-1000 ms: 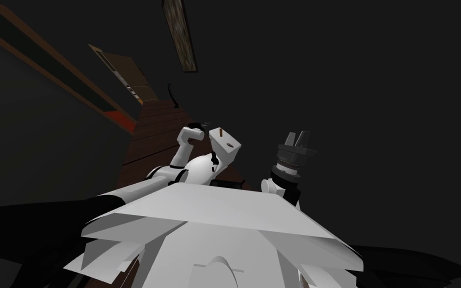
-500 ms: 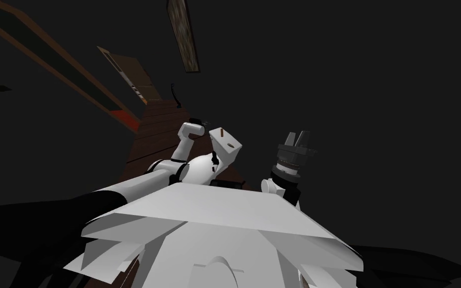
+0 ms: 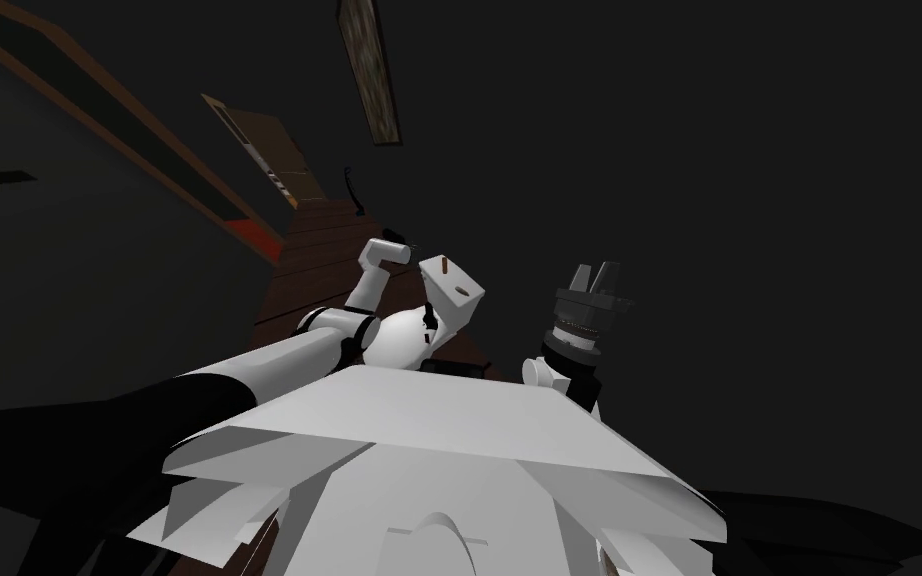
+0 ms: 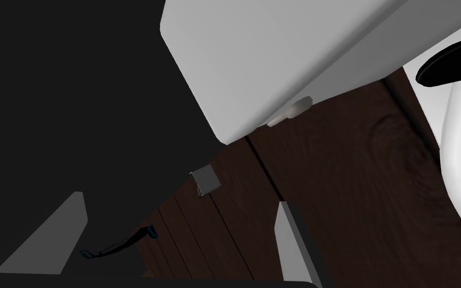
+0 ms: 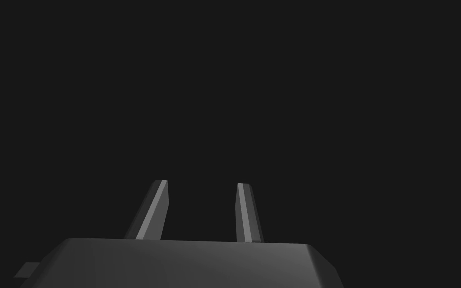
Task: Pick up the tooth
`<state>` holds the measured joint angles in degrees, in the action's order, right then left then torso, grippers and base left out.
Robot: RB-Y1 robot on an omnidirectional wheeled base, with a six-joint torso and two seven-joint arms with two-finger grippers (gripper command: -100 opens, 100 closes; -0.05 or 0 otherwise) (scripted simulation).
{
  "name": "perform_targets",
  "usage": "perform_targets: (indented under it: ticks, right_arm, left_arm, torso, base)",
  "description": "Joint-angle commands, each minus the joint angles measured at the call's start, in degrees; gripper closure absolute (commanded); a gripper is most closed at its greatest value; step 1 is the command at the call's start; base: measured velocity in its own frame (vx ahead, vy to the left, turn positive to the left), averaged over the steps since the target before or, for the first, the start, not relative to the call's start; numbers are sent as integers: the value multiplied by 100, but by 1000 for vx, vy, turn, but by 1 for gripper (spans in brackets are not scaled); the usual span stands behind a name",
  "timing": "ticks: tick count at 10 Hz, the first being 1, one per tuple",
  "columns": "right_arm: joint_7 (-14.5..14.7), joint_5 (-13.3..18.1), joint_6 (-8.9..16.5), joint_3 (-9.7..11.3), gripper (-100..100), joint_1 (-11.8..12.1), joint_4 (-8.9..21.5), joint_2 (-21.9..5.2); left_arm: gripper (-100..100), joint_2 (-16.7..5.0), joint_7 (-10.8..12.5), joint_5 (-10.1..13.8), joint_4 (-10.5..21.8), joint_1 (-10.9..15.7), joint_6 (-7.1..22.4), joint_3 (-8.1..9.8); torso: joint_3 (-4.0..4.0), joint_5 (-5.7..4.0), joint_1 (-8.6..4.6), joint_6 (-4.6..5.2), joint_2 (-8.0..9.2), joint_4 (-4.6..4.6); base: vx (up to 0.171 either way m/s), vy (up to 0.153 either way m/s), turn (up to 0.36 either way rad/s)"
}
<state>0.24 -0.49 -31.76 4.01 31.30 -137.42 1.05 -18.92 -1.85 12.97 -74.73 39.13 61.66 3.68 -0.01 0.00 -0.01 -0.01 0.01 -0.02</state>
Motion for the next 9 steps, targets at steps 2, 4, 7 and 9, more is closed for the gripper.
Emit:
perform_targets:
  ticks: [2,4,7,9]
  right_arm:
    - [0,0,0,0,0,0,0,0]
    - [0,0,0,0,0,0,0,0]
    - [0,0,0,1,0,0,0,0]
    - [0,0,0,0,0,0,0,0]
  left_arm:
    - [-100,-19,-89,31,377,227,264,-5]
    - [-100,-21,-204,43,747,485,533,-25]
    - [-100,-1,-321,26,1238,708,782,-59]
    - [-100,15,-379,9,1514,808,899,-79]
  torso:
    - [2,-2,-10,1,3,1]
    - [1,-3,-15,2,3,1]
    - [4,-4,-19,2,8,2]
    - [4,-5,-19,-1,7,1]
  base:
    - [-8,-36,-37]
    - [-12,-58,-80]
    - [-17,-57,-83]
    - [-16,-57,-79]
